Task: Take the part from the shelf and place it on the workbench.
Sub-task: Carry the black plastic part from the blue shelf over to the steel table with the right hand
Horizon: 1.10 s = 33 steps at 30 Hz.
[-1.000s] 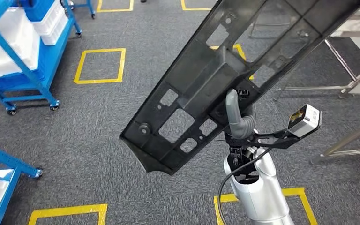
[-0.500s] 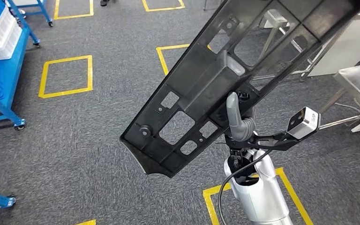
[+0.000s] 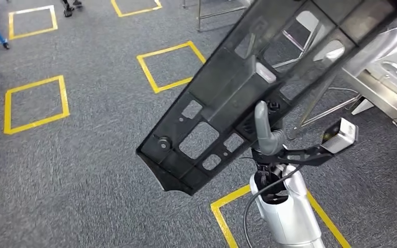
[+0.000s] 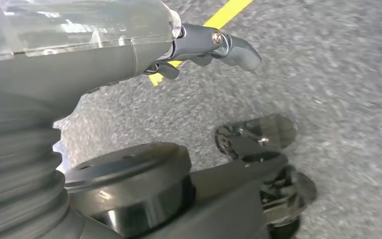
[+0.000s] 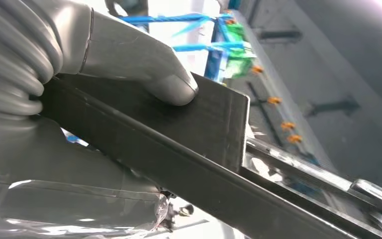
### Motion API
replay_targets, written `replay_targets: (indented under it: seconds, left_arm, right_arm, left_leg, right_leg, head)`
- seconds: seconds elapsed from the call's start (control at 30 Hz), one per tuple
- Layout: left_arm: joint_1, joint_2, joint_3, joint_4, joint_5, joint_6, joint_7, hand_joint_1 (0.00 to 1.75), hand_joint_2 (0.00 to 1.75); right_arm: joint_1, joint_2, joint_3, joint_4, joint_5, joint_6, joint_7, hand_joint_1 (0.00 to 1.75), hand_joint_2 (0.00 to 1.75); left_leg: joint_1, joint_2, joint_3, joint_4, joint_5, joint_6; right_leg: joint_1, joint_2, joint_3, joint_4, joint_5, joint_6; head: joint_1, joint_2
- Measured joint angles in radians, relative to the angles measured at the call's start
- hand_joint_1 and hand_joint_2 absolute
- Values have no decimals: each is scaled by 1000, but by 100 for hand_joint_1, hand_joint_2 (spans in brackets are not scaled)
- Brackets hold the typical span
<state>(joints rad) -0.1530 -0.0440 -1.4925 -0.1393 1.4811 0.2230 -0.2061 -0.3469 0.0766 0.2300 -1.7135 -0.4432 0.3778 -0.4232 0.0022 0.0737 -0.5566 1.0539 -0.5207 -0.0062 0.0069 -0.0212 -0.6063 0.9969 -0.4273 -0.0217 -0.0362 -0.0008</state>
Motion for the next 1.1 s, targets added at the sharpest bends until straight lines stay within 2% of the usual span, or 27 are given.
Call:
replay_targets:
  seconds: [0.03,0.07,0.1,0.13,0.17,0.2,0.23,0.3,0.33,0.37,0.43,0.47,0.5,0.57,0.6,0.63,0.67,0.7,0.73,0.8,0.83,0.87,0.93,0.97,1.0,1.07,1.1]
  left_arm:
    - [0,0,0,0,0,0,1,0,175]
    - [2,0,0,0,1,1,1,0,175]
    - [6,0,0,0,2,2,2,0,175]
    - [9,0,0,0,3,3,2,0,175]
    - [11,0,0,0,4,4,2,0,175]
    - [12,0,0,0,4,4,2,0,175]
    - [11,0,0,0,5,5,1,0,175]
    - [8,0,0,0,4,4,0,0,175]
    - [8,1,0,0,4,4,0,0,175]
    - [8,1,0,0,4,4,0,0,175]
    - [7,1,-1,0,4,4,1,0,175]
    - [5,1,-1,0,4,4,1,0,175]
    - [3,1,-1,0,4,4,1,0,175]
    - [2,2,-1,0,4,4,0,0,175]
    - [4,2,-1,0,4,3,0,0,175]
    - [6,2,-1,0,4,3,0,0,175]
    - [7,2,-1,0,5,3,-1,0,175]
    - [7,2,-1,0,5,3,-1,0,175]
    - [6,2,-1,0,5,3,-2,0,175]
    - [5,2,-1,0,5,3,-3,0,175]
    - [5,2,-1,0,6,3,-4,0,175]
    - [5,2,-1,0,7,3,-4,0,175]
    - [5,2,0,0,8,3,-4,0,175]
    - [4,1,0,0,9,3,-5,0,175]
    - [2,1,0,0,10,2,-5,0,175]
    - [4,1,0,0,10,2,-6,0,175]
    - [7,1,0,0,11,3,-7,0,175]
  right_arm:
    - [0,0,-1,-1,-2,1,-1,175,175]
    - [-1,-1,-1,-1,-4,1,-1,175,175]
    - [-1,-1,-1,0,-5,1,-2,175,175]
    - [0,-1,-1,1,-5,1,-2,175,175]
    - [0,-1,-1,2,-5,1,-1,175,175]
    - [1,-1,-1,3,-5,1,-1,175,175]
    - [1,-1,-1,4,-6,1,-1,175,175]
    - [-1,-1,-1,4,-6,1,-2,175,175]
    - [-1,0,-1,5,-6,0,-2,175,175]
    - [-1,0,-1,5,-6,0,-2,175,175]
    - [1,-1,-2,4,-6,0,-2,175,175]
    - [1,-1,-3,4,-7,0,-3,175,175]
    - [2,-1,-5,4,-7,0,-3,175,175]
    - [2,-1,-7,4,-7,0,-4,175,175]
    - [3,-2,-7,5,-7,0,-4,175,175]
    - [4,-2,-7,6,-7,1,-4,175,175]
    - [5,-2,-7,7,-7,1,-4,175,175]
    - [6,-2,-7,8,-7,1,-4,175,175]
    - [6,-2,-7,9,-7,1,-4,175,175]
    - [3,-2,-7,9,-7,1,-4,175,175]
    - [2,-2,-7,9,-7,2,-4,175,175]
    - [0,-2,-7,9,-8,2,-5,175,175]
    - [0,-2,-8,8,-9,3,-5,175,175]
    - [-1,-2,-9,7,-10,5,-5,175,175]
    - [-2,-2,-9,7,-10,6,-5,175,175]
    - [-5,0,-9,6,-10,10,-5,175,175]
    - [-6,2,-9,7,-10,12,-4,175,175]
  left_leg:
    - [2,-33,-26,54,-29,-3]
    - [3,-54,-61,124,-61,-4]
    - [3,-62,-97,193,-86,-6]
    - [3,-65,-125,239,-93,-8]
    - [3,-66,-136,247,-79,-8]
    - [4,-68,-127,214,-45,-9]
    - [7,-79,-102,147,0,-9]
    - [14,-127,-50,23,52,-7]
    - [15,-146,-37,-9,59,-4]
    - [14,-155,-33,-17,54,0]
    - [11,-134,-31,-23,58,12]
    - [12,-122,-28,-28,60,20]
    - [12,-109,-25,-32,62,26]
    - [10,-83,-22,-38,62,35]
    - [7,-69,-21,-38,61,37]
    - [5,-54,-21,-37,59,38]
    - [4,-39,-20,-37,57,38]
    - [2,-25,-19,-37,55,37]
    - [1,-12,-16,-37,53,36]
    - [-2,10,-7,-38,46,31]
    - [-3,19,-4,-38,43,27]
    - [-4,29,0,-39,40,22]
    - [-3,47,7,-43,35,11]
    - [-2,37,9,-38,30,6]
    - [0,16,4,-20,16,1]
    - [4,-40,-40,80,-37,-5]
    - [4,-55,-75,149,-66,-6]
  right_leg:
    - [-3,12,3,-3,2,-3]
    - [-3,25,3,-3,2,-6]
    - [-2,40,3,-2,1,-7]
    - [-2,56,3,-1,1,-7]
    - [-2,72,3,1,0,-6]
    - [-3,88,3,5,-2,-4]
    - [-4,104,3,10,-5,-1]
    - [-6,131,-3,23,-11,8]
    - [-8,142,-8,28,-12,13]
    - [-10,152,-14,30,-12,20]
    - [-16,169,-21,30,-8,32]
    - [-14,154,-26,40,-15,38]
    - [-13,128,-40,67,-30,42]
    - [-12,59,-94,177,-85,49]
    - [-13,42,-128,241,-110,52]
    - [-15,33,-154,288,-123,54]
    - [-16,28,-163,300,-118,54]
    - [-17,23,-150,274,-96,53]
    - [-15,12,-119,214,-64,49]
    - [-5,-34,-45,77,-17,36]
    - [2,-50,-24,37,-8,29]
    - [7,-56,-15,20,-8,23]
    - [7,-31,-13,15,-5,14]
    - [4,-19,-9,8,-2,10]
    - [0,-7,-4,1,1,5]
    - [-5,17,3,-6,5,-2]
    - [-5,30,4,-5,5,-4]
  head:
    - [0,0]
    - [0,0]
    - [0,0]
    - [0,0]
    - [0,0]
    - [0,0]
    - [0,0]
    - [0,0]
    - [0,0]
    - [0,0]
    - [0,0]
    - [0,0]
    - [0,0]
    - [1,0]
    - [1,0]
    - [1,0]
    - [1,0]
    - [1,0]
    - [1,0]
    - [1,0]
    - [1,0]
    - [1,0]
    - [1,0]
    - [1,0]
    - [1,0]
    - [0,0]
    - [0,0]
